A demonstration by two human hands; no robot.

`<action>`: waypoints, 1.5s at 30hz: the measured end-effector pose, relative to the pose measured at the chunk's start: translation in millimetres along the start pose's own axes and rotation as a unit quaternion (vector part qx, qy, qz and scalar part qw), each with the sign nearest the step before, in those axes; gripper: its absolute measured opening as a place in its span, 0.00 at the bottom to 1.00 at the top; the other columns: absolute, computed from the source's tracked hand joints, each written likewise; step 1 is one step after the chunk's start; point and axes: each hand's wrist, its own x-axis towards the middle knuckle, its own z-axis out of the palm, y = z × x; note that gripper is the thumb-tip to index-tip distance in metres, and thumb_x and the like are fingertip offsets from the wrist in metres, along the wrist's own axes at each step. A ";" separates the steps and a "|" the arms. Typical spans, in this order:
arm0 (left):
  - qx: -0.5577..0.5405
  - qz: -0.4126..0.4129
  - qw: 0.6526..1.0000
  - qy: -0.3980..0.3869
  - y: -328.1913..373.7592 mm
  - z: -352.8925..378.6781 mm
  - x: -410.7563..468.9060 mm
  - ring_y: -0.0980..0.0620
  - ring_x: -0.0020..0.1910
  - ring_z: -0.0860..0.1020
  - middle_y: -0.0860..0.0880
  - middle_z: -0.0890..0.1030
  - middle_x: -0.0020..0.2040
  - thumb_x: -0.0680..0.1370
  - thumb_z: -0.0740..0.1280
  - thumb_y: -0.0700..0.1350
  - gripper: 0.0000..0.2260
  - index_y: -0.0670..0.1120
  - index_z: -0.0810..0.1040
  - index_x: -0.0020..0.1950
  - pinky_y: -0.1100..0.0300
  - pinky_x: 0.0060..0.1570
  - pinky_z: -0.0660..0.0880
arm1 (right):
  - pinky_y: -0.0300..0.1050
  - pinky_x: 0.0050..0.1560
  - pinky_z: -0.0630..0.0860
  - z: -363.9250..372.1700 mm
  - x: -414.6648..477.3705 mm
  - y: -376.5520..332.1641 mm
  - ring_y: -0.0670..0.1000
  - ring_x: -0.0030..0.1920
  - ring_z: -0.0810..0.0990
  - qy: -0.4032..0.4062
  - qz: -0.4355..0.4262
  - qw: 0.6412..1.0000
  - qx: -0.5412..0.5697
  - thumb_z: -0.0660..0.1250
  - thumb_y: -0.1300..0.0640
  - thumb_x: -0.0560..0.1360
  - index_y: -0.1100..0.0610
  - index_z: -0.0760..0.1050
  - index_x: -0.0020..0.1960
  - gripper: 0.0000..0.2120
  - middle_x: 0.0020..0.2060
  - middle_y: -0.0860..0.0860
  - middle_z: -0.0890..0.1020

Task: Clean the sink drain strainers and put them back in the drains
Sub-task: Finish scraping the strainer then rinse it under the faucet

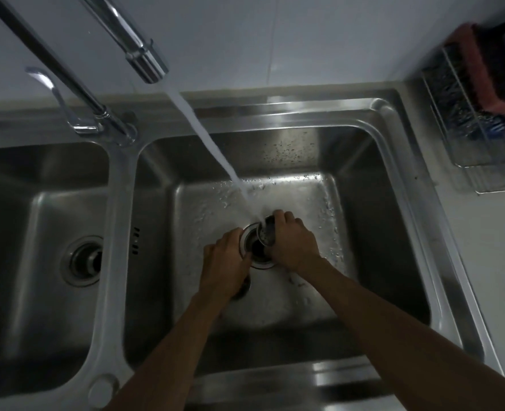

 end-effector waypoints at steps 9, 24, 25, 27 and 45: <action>0.029 0.003 0.999 -0.017 2.6 5.4 7.4 0.47 0.67 0.76 0.47 0.77 0.70 0.80 0.69 0.48 0.23 0.48 0.69 0.74 0.48 0.71 0.65 | 0.52 0.48 0.77 -1.3 -0.7 -2.3 0.59 0.60 0.76 0.031 0.000 0.999 0.022 0.77 0.49 0.68 0.57 0.64 0.71 0.38 0.62 0.56 0.75; 0.311 0.139 0.940 -0.021 -38.8 -81.2 5.6 0.46 0.78 0.63 0.46 0.65 0.79 0.78 0.67 0.60 0.33 0.48 0.64 0.79 0.43 0.76 0.57 | 0.58 0.55 0.80 -17.3 -6.2 -11.8 0.59 0.61 0.75 0.070 -0.028 0.996 0.042 0.78 0.45 0.68 0.52 0.64 0.73 0.39 0.62 0.55 0.76; 0.336 0.155 0.929 -0.020 -41.6 -95.4 8.2 0.45 0.78 0.64 0.45 0.65 0.80 0.78 0.67 0.61 0.34 0.47 0.65 0.79 0.42 0.76 0.59 | 0.57 0.53 0.80 -14.9 -10.5 -14.1 0.59 0.61 0.75 0.064 -0.042 0.996 0.035 0.78 0.45 0.67 0.51 0.63 0.72 0.39 0.62 0.55 0.76; 0.374 0.188 0.908 -0.017 -45.2 -119.2 12.0 0.43 0.77 0.67 0.43 0.68 0.79 0.78 0.66 0.64 0.35 0.45 0.67 0.78 0.41 0.73 0.63 | 0.56 0.52 0.78 -10.7 -18.4 -16.2 0.58 0.60 0.76 0.057 -0.052 0.997 0.027 0.77 0.44 0.67 0.51 0.63 0.72 0.40 0.62 0.54 0.76; 0.372 0.236 0.897 -0.040 -53.5 -142.4 9.1 0.47 0.80 0.64 0.46 0.65 0.81 0.79 0.57 0.72 0.38 0.48 0.65 0.81 0.43 0.77 0.62 | 0.56 0.54 0.80 -15.0 -33.7 -36.2 0.56 0.61 0.76 0.107 0.028 0.990 0.084 0.78 0.42 0.67 0.50 0.65 0.70 0.38 0.63 0.52 0.77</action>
